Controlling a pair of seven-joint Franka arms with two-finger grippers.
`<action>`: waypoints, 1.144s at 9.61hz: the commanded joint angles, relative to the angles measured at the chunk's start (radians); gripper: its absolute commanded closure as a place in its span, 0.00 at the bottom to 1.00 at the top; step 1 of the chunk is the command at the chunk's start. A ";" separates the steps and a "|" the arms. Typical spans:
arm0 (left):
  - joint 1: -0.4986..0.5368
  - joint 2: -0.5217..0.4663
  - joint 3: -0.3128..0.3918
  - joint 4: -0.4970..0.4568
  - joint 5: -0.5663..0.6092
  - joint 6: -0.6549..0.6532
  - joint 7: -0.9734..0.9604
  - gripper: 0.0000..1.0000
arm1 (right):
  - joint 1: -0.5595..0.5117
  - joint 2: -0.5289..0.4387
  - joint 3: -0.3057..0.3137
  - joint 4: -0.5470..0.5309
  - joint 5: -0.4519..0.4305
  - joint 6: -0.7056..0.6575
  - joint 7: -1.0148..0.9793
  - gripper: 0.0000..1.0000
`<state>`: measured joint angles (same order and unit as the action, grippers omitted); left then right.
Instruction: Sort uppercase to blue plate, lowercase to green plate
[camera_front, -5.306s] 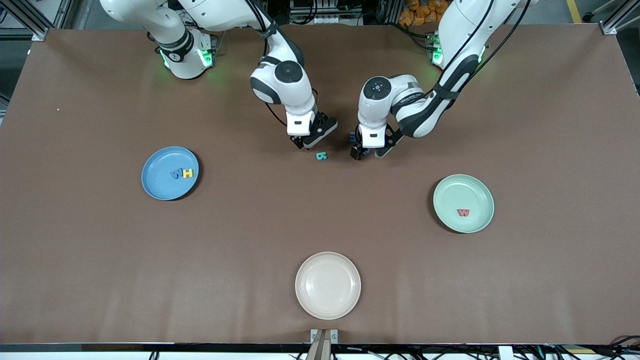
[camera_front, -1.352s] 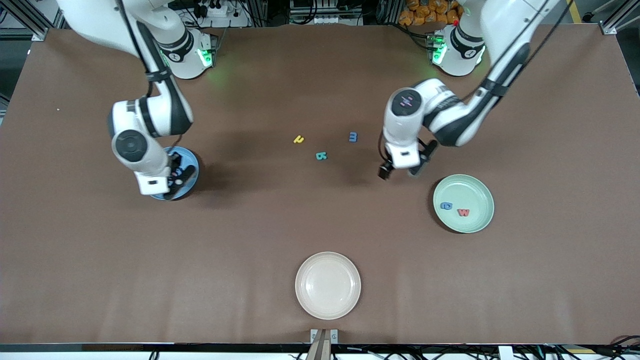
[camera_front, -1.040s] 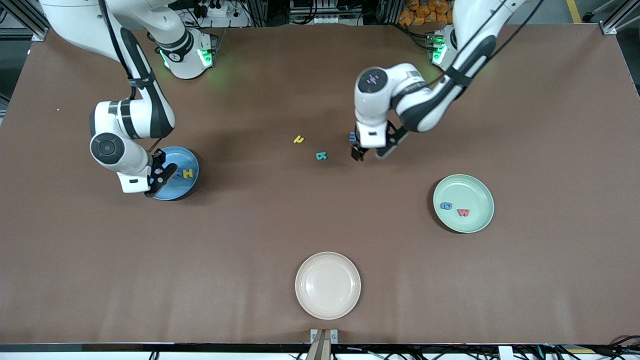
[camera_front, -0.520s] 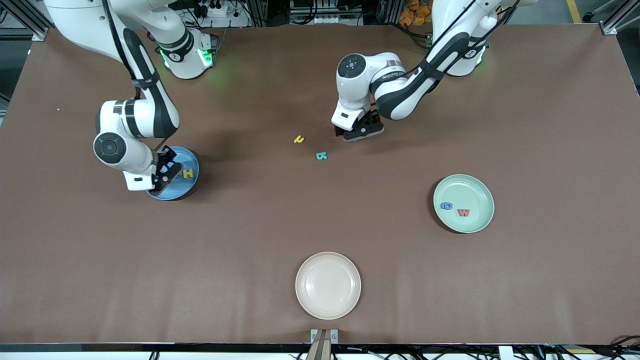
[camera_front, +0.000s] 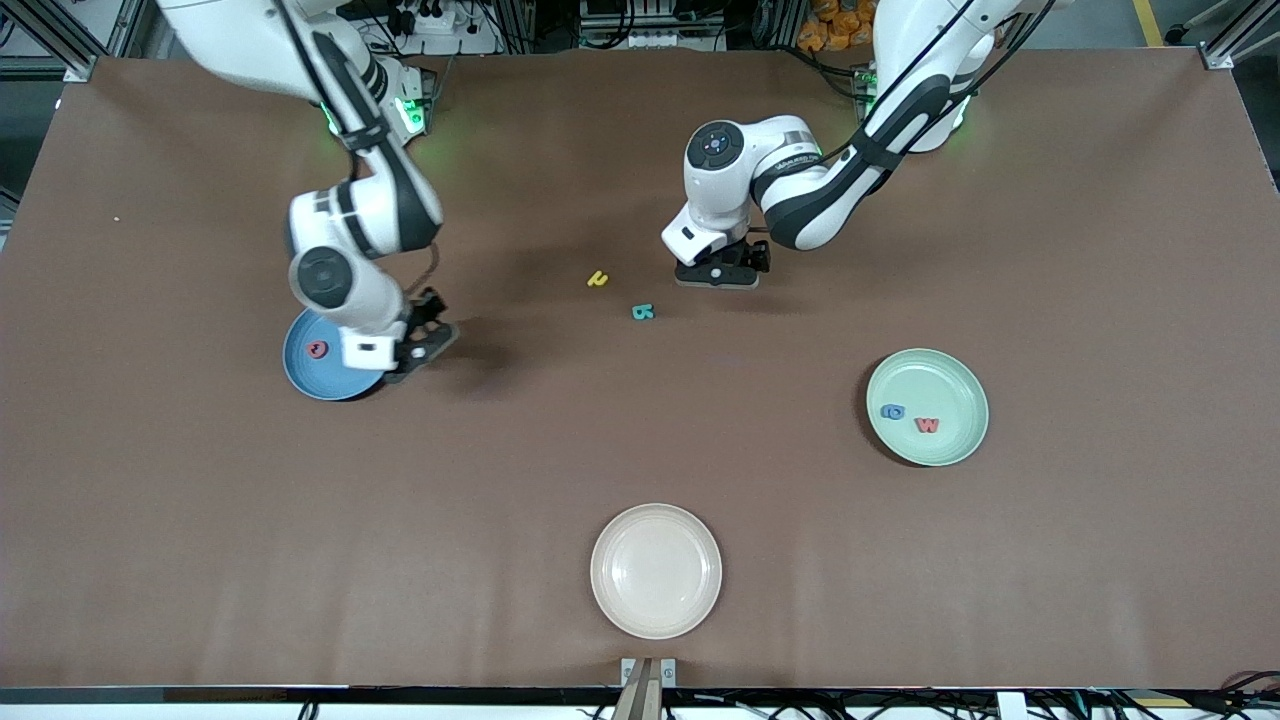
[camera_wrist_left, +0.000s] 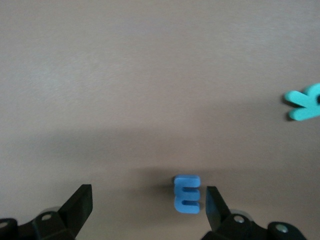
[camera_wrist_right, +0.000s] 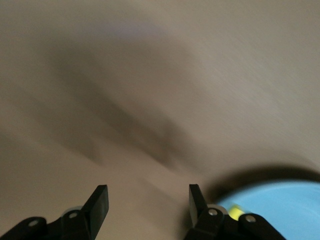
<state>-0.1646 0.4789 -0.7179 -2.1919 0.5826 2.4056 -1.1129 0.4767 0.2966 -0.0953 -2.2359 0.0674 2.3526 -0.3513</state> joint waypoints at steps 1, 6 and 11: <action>0.008 0.029 -0.009 -0.005 -0.017 0.044 0.048 0.00 | 0.017 -0.016 0.064 0.028 0.015 -0.004 0.160 0.31; -0.006 0.064 -0.021 -0.017 -0.015 0.047 0.062 0.00 | 0.069 -0.005 0.161 0.047 0.012 0.097 0.432 0.32; -0.007 0.079 -0.020 -0.014 -0.003 0.073 0.062 0.00 | 0.112 0.026 0.175 0.073 -0.006 0.135 0.596 0.33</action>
<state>-0.1760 0.5551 -0.7333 -2.2038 0.5827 2.4653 -1.0769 0.5839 0.3070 0.0789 -2.1801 0.0683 2.4831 0.1933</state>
